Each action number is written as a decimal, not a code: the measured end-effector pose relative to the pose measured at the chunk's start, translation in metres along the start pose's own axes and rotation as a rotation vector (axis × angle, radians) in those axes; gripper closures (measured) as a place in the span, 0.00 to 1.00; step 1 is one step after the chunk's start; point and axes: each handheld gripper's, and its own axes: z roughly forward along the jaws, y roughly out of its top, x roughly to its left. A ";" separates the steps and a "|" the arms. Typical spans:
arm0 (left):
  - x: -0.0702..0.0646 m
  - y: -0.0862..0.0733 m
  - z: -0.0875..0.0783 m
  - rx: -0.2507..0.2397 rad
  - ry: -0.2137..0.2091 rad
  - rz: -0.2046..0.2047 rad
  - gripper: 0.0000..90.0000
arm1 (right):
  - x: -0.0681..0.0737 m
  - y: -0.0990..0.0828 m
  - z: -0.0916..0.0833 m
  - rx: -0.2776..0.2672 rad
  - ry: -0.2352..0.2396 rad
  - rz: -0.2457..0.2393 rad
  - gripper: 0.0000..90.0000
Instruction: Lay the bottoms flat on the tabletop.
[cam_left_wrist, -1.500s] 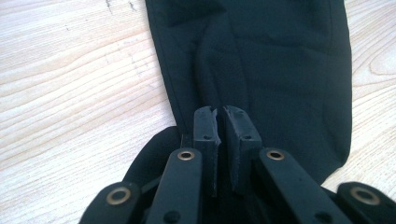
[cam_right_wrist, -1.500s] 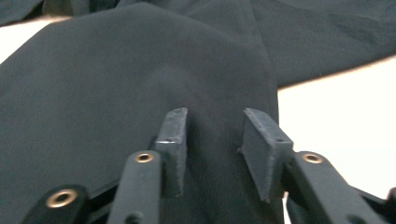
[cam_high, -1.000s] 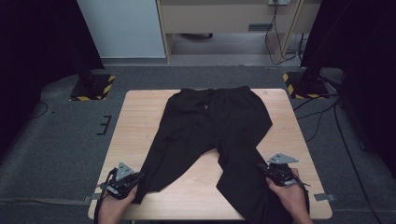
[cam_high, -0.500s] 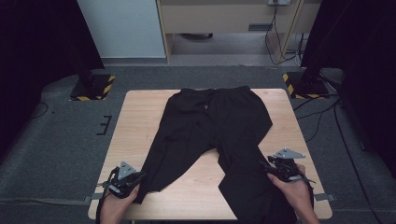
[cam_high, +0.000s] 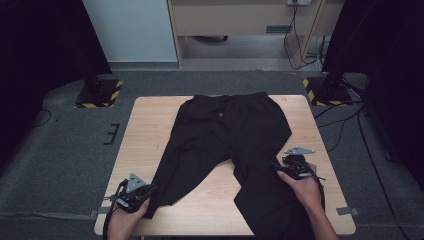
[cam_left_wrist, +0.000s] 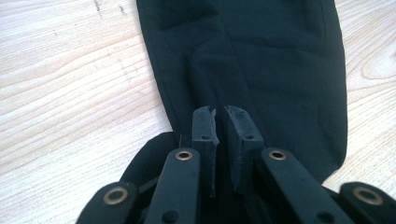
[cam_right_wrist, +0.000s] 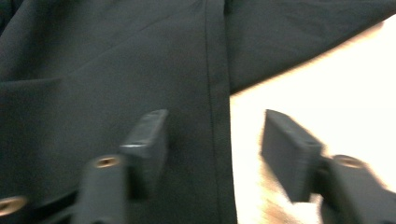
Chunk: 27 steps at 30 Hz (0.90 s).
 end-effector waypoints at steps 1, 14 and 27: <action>0.000 0.000 0.000 0.000 0.000 0.000 0.91 | 0.000 0.000 0.000 0.000 0.000 0.000 0.59; -0.001 0.001 0.000 0.002 -0.001 0.012 0.91 | -0.001 -0.026 -0.026 -0.019 0.056 -0.014 0.99; -0.003 0.002 0.000 0.001 0.008 0.016 0.90 | -0.013 -0.058 -0.066 -0.024 0.032 0.014 0.58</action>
